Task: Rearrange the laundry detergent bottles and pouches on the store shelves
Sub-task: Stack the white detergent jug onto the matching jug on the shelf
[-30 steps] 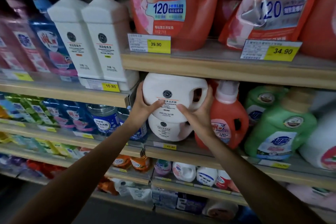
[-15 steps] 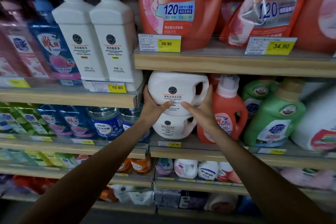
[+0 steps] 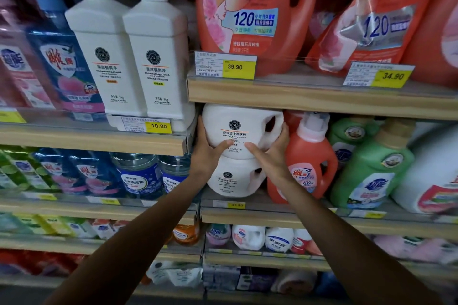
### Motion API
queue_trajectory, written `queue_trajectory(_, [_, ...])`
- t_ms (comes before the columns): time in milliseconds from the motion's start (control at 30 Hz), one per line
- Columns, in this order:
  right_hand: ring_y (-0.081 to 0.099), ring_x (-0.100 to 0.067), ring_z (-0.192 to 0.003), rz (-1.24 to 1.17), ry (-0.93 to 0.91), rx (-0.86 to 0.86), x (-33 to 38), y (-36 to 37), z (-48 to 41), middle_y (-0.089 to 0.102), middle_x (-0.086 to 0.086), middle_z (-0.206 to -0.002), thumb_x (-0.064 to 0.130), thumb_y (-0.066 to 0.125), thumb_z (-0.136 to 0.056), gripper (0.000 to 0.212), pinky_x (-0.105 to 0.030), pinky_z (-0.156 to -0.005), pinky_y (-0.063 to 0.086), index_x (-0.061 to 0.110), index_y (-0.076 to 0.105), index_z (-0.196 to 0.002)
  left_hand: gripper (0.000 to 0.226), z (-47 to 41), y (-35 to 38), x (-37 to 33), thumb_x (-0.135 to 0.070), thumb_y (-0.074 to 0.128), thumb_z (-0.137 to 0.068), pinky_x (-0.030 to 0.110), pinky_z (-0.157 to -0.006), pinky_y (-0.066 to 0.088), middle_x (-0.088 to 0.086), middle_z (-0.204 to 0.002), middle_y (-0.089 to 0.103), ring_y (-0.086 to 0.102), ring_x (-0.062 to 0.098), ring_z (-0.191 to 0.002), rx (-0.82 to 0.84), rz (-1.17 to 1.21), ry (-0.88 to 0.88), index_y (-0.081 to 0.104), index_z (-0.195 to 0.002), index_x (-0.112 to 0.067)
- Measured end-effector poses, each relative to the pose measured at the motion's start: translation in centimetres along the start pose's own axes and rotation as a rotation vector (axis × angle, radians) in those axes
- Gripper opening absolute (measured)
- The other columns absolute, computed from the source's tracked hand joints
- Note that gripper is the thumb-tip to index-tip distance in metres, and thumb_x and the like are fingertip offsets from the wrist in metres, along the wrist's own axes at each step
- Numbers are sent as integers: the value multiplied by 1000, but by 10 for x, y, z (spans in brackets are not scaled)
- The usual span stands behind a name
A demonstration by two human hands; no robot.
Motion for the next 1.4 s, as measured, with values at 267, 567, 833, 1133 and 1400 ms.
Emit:
queue_trajectory(267, [22, -20, -144, -46, 59, -13, -1, 4, 3, 15, -9, -157, 25, 82, -69, 112, -41, -116, 30, 12, 4, -150, 92, 7, -2, -5, -24, 76, -76, 38, -113, 35, -1, -150, 38, 39, 16, -136, -60, 29, -22, 19, -148, -22])
queue_trajectory(567, [33, -23, -139, -73, 71, -11, -2, 5, 0, 27, -10, -151, 25, 83, -66, 110, -45, -110, 37, 13, 11, -147, 75, 6, 0, 3, -34, 74, -78, 44, -102, 45, 6, -135, 55, 54, 24, -120, -81, -17, -152, 33, -138, -14])
queue_trajectory(833, [34, -26, -138, -95, 80, -3, -3, 9, 0, 26, -11, -151, 24, 82, -67, 108, -48, -109, 38, 14, 9, -146, 73, 1, 0, 9, -33, 73, -79, 41, -103, 45, 4, -135, 55, 54, 22, -120, -63, 17, -171, 35, -138, -17])
queue_trajectory(1133, [40, -24, -134, -45, 72, 18, 3, 3, 5, 35, -12, -146, 27, 80, -69, 101, -45, -108, 40, 14, 15, -145, 70, 6, -3, 7, -43, 70, -79, 37, -100, 45, 6, -133, 57, 56, 23, -118, -14, -44, -239, 39, -135, -15])
queue_trajectory(1400, [55, -25, -112, 195, 33, 55, 9, -12, 22, 54, -14, -125, 25, 64, -85, 54, -43, -95, 47, 6, 42, -130, 75, 23, -3, 3, -50, 64, -82, 44, -103, 43, 8, -138, 51, 49, 27, -127, 37, -282, -182, 34, -136, -9])
Point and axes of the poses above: each hand's wrist, its own z-axis away from the middle knuckle, its own y-axis out of the palm, x = y × z, the point moved 4 cm from there along -z, towards the middle knuckle
